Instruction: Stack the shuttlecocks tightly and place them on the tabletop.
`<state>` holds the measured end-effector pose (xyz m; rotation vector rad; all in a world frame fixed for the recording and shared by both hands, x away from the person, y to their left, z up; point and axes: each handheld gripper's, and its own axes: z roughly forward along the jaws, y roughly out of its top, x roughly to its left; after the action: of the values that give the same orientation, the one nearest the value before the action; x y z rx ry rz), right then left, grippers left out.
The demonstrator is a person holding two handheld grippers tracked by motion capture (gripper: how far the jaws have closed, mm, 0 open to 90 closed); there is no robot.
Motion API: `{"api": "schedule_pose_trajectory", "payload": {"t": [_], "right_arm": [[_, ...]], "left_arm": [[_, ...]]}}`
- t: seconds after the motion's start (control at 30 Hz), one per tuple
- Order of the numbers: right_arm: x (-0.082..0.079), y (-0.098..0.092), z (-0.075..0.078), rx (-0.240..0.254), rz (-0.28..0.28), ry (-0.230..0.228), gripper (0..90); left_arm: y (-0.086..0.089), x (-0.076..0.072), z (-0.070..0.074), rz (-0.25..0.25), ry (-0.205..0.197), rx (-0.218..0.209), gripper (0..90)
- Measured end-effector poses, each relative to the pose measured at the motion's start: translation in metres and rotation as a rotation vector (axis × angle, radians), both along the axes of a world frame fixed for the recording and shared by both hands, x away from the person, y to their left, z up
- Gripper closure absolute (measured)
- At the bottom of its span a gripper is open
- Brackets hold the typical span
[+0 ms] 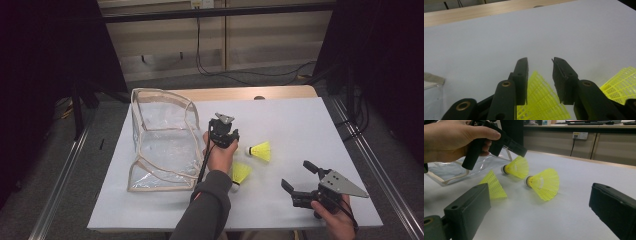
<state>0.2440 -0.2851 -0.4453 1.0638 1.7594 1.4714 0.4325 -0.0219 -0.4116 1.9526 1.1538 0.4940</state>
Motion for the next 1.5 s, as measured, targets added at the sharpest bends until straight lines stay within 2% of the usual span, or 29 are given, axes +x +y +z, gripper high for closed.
{"api": "schedule_pose_trajectory", "payload": {"t": [0.37, 0.7, 1.03, 1.37, 1.43, 1.5], "right_arm": [[0.000, 0.000, 0.000, 0.000, 0.001, -0.001, 2.7], [0.000, 0.000, 0.000, 0.000, 0.001, -0.001, 2.7], [0.000, 0.000, 0.000, 0.000, 0.002, 0.001, 2.7], [0.000, 0.000, 0.000, -0.001, 0.002, 0.002, 2.7], [0.000, 0.000, 0.000, -0.001, 0.004, -0.001, 2.7], [0.000, 0.000, 0.000, 0.000, 0.005, 0.000, 2.7]], "left_arm": [[0.000, -0.001, 0.002, 0.004, 0.003, -0.012, 61.6], [0.001, -0.001, 0.005, 0.023, -0.009, -0.023, 54.1], [0.001, -0.003, 0.009, 0.041, -0.001, -0.056, 36.8], [-0.002, -0.010, 0.016, -0.004, 0.002, -0.091, 24.4], [-0.003, -0.012, 0.016, -0.017, 0.019, -0.101, 21.3], [-0.003, -0.014, 0.016, -0.031, 0.021, -0.094, 20.8]]}}
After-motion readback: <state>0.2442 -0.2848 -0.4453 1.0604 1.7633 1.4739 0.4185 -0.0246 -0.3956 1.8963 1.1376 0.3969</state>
